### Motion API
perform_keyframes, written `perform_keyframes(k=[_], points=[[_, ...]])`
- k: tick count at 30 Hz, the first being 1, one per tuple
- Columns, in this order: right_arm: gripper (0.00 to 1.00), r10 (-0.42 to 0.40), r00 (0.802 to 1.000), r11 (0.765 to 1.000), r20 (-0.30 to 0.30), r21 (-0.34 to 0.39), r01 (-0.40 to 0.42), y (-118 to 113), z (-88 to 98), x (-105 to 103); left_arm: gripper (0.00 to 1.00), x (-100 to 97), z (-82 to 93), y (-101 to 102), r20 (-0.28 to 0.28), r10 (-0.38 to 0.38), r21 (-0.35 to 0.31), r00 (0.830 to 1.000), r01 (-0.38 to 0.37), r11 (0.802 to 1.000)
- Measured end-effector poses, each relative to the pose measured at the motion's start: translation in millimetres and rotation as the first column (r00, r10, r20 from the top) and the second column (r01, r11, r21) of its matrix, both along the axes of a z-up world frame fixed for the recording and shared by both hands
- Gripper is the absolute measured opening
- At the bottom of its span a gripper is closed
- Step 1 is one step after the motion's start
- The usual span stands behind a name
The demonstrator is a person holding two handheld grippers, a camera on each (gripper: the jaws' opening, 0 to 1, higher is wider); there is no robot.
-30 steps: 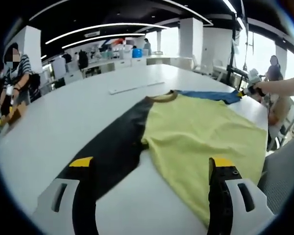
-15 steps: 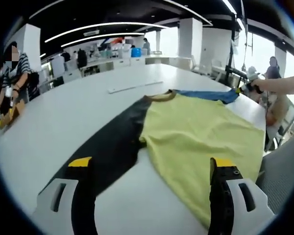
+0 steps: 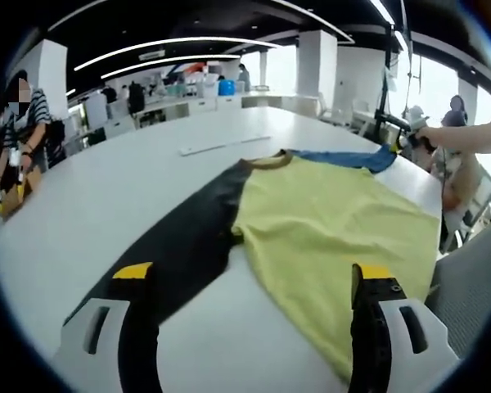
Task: Fold the garment on the visible template until the final outline fits inside the template.
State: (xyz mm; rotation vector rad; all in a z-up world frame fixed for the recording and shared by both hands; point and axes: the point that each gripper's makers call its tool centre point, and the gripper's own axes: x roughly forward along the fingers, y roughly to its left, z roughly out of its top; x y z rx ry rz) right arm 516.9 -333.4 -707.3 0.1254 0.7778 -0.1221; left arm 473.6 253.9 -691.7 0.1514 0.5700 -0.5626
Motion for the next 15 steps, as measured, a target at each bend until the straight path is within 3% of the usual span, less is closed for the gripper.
perform_keyframes(k=[15], points=[[0.00,0.061,0.997,0.998,0.053,0.019,-0.062,29,26.4,16,0.99,-11.8,-0.4,-2,-0.013,-0.019,-0.023,1.000,0.019,1.000]])
